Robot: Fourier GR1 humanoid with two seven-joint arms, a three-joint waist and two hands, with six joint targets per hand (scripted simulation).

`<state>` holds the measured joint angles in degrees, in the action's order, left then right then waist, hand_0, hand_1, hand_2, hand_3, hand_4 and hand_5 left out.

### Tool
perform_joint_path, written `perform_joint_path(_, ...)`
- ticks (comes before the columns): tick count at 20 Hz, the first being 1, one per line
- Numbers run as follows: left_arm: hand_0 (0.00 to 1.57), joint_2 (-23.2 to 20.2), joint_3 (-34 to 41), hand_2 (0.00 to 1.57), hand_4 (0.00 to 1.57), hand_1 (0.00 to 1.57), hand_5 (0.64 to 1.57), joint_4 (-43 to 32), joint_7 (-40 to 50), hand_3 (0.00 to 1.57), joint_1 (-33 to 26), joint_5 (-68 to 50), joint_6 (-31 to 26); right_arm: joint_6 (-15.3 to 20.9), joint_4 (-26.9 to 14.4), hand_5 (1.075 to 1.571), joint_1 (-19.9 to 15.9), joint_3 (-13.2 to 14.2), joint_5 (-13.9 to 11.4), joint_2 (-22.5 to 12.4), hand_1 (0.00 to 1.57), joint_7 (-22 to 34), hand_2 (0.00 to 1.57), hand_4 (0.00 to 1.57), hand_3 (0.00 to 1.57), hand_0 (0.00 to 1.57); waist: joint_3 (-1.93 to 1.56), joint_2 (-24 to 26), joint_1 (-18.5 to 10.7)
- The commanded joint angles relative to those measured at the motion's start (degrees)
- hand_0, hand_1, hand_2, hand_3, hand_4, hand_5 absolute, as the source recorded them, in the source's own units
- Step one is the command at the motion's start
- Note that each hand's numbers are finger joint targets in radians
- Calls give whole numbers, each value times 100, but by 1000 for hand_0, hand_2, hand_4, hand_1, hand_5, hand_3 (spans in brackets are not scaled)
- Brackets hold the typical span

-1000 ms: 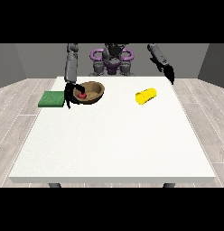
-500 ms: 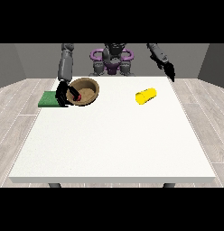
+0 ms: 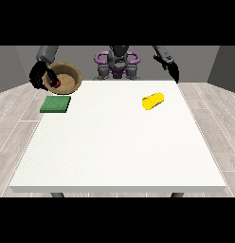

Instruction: Pick the cup and pour the ball into the bowl, then pick the bowl and place it on the pad

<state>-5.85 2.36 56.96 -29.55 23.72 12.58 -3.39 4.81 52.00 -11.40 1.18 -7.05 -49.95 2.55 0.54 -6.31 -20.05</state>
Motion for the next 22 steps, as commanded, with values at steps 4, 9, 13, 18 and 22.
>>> perform_joint_path(4, 0, -232, 485, 0, 0, 0, 717, -546, -425, 0, -114, -182, 190, -1142, 1211, 1555, -955, -417, -369, -692, 1571, 1579, 1571, 1571, 1571, 1571, -42, 148, 650)
perform_joint_path(9, 0, -908, 1103, 0, 0, 0, 676, -518, -1085, 0, -234, -576, 6, -674, 477, 1503, -798, -32, -637, -425, 1571, 384, 1571, 1571, 1545, 1571, -55, -441, 1030)
perform_joint_path(13, 0, -1560, 1604, 0, 0, 0, 1063, -564, -1295, 0, 42, -1024, -503, -126, -12, 1570, -892, 251, -711, -273, 1571, -37, 1571, 1507, 1539, 1571, -59, -1110, 953)
perform_joint_path(18, 0, -1887, 1961, 0, 877, 0, 1175, -619, -1776, 0, 54, -1436, -946, 363, -660, 1562, -1244, 654, -590, 84, 1571, -498, 1571, 1400, 1571, 1571, -57, -1673, 857)
perform_joint_path(22, 0, -2085, 2083, 0, 891, 0, 1183, -284, -1690, 0, -215, -1605, -1138, 387, -1524, 1554, -1390, 1022, -324, 314, 1571, -1145, 1571, 1321, 1571, 1571, -65, -1866, 864)
